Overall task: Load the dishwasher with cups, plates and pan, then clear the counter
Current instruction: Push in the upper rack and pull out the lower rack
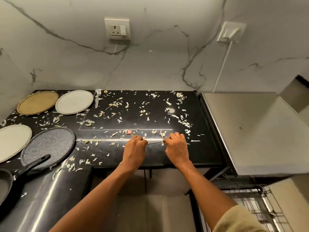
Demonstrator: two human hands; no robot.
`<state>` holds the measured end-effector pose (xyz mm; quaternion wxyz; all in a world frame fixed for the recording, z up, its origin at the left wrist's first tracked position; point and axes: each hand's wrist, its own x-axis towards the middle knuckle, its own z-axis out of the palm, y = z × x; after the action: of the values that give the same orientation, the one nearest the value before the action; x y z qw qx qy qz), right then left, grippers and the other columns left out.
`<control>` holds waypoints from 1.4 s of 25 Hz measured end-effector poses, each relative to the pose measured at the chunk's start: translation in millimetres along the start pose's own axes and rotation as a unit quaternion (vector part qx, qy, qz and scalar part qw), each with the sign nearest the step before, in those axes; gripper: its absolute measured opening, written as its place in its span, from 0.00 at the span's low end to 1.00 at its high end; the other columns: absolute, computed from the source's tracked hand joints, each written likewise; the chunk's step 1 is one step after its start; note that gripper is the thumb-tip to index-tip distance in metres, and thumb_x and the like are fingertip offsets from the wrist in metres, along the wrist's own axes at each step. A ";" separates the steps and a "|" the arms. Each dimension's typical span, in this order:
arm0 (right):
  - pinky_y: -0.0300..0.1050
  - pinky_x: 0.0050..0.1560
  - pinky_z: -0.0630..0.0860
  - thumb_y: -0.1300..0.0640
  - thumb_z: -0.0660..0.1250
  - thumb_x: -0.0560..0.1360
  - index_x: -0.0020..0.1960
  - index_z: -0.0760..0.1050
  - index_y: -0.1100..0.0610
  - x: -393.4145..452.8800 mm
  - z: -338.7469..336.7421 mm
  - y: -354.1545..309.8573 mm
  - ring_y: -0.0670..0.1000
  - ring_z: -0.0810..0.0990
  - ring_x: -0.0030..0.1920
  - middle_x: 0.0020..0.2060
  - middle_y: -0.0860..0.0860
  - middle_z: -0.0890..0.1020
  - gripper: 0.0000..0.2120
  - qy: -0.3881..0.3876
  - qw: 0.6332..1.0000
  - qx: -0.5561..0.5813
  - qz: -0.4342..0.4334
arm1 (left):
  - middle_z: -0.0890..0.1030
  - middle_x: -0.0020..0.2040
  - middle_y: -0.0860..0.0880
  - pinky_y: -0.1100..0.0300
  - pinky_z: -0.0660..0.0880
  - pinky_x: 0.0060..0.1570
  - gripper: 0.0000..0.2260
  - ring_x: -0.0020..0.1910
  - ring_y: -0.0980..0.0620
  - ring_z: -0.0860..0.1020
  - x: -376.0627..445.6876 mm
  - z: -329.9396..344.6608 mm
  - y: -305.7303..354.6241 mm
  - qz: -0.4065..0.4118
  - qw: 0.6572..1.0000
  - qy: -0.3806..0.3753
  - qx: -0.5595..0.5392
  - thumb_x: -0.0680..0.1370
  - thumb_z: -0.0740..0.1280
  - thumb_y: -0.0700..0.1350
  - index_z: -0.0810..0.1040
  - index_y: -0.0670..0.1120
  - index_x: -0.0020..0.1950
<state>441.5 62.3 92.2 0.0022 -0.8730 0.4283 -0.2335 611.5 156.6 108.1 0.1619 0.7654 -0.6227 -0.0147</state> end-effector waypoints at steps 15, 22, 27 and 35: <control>0.49 0.46 0.78 0.66 0.75 0.68 0.45 0.84 0.59 -230.3 -99.0 93.3 0.54 0.75 0.47 0.43 0.51 0.79 0.06 -0.034 0.972 -0.074 0.220 | 0.78 0.37 0.51 0.55 0.74 0.31 0.06 0.39 0.48 0.75 -73.1 57.3 144.8 0.279 0.954 -0.054 -0.095 0.70 0.73 0.35 0.83 0.46 0.39; 0.46 0.44 0.77 0.65 0.75 0.70 0.46 0.86 0.56 -356.1 -156.6 137.8 0.52 0.75 0.49 0.45 0.50 0.80 0.07 -0.015 0.939 -0.118 0.323 | 0.77 0.36 0.51 0.56 0.70 0.28 0.10 0.39 0.49 0.75 -130.8 98.4 255.5 0.351 0.926 -0.110 -0.089 0.66 0.73 0.31 0.82 0.46 0.38; 0.47 0.41 0.75 0.61 0.76 0.72 0.46 0.86 0.55 -450.3 -206.3 174.9 0.52 0.75 0.47 0.43 0.50 0.79 0.04 -0.011 0.927 -0.115 0.356 | 0.78 0.35 0.49 0.54 0.73 0.26 0.07 0.38 0.44 0.78 -193.5 117.3 342.8 0.399 0.900 -0.138 -0.104 0.67 0.73 0.32 0.82 0.44 0.37; 0.48 0.38 0.79 0.64 0.75 0.72 0.46 0.85 0.56 -610.1 -281.0 245.2 0.52 0.78 0.46 0.43 0.51 0.83 0.06 0.014 0.912 -0.108 0.396 | 0.79 0.42 0.50 0.63 0.64 0.37 0.04 0.41 0.53 0.74 -301.8 157.0 482.7 0.408 0.886 -0.168 -0.145 0.77 0.70 0.40 0.85 0.46 0.49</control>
<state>-176.5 418.9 44.9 -0.0054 -0.6232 0.7615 -0.1780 50.9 326.7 33.8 0.1552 0.3981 -0.8888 -0.1658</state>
